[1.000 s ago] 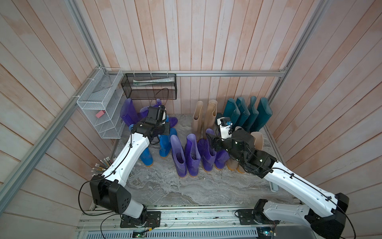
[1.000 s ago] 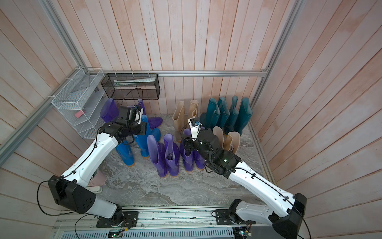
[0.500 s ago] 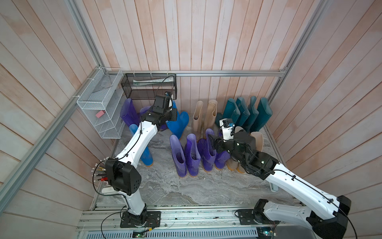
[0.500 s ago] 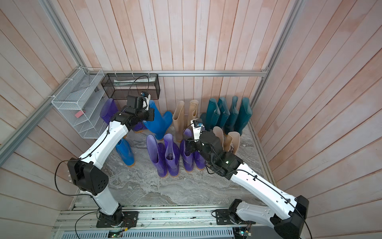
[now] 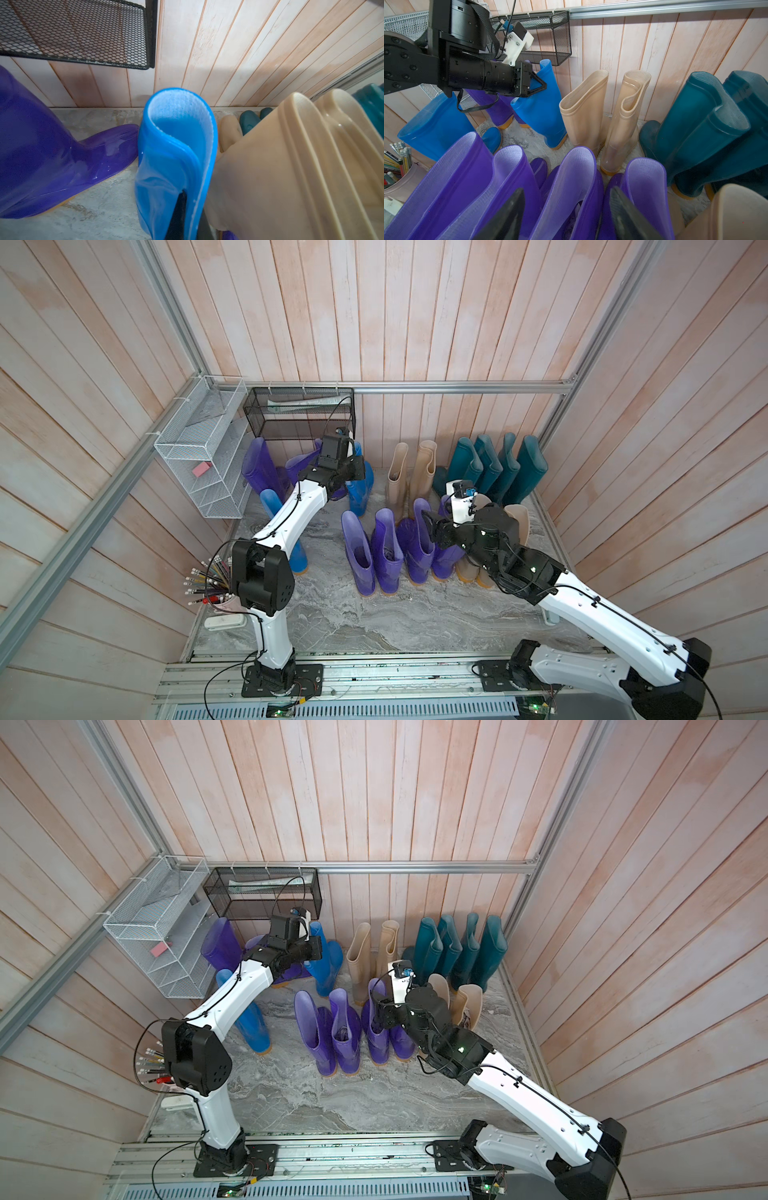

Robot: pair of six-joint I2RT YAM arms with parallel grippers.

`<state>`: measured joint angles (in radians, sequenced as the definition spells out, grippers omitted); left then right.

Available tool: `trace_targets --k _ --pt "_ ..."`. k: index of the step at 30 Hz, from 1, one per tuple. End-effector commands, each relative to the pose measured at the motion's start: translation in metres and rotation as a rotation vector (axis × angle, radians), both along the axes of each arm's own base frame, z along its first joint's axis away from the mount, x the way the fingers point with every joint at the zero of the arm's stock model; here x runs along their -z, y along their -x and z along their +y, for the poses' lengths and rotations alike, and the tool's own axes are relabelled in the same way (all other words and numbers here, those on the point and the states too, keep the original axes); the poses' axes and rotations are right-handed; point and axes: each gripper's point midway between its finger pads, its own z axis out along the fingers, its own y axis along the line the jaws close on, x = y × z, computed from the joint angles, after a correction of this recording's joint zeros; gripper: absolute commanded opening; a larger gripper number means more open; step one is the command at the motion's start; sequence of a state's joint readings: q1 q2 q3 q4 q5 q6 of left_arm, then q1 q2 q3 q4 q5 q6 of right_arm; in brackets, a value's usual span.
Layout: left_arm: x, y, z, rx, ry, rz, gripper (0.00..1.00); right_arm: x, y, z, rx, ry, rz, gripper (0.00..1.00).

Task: Match and arrange rain boots in pairs
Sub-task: Place the rain boot at the center of the board.

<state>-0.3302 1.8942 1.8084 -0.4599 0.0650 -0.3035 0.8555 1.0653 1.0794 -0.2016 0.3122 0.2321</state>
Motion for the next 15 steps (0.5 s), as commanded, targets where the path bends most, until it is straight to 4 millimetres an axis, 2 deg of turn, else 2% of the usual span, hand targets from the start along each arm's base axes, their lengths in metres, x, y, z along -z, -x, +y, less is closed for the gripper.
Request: trace_targets --k 1,6,9,13,15 --pt "-0.052 -0.007 -0.024 0.061 0.148 -0.124 0.00 0.002 0.001 -0.002 0.000 -0.006 0.008 0.67" --pt "-0.053 -0.004 -0.032 0.086 0.211 -0.095 0.00 0.002 0.000 -0.002 0.005 -0.004 0.004 0.67" --pt "-0.046 -0.003 -0.040 0.114 0.228 -0.071 0.00 0.002 0.000 -0.002 0.005 -0.005 0.001 0.67" --pt "-0.025 -0.007 -0.045 0.126 0.223 -0.023 0.07 0.004 0.000 -0.001 0.004 -0.001 0.002 0.67" --pt "-0.018 -0.008 -0.045 0.126 0.217 -0.010 0.15 0.005 0.000 -0.003 0.008 0.001 0.002 0.68"
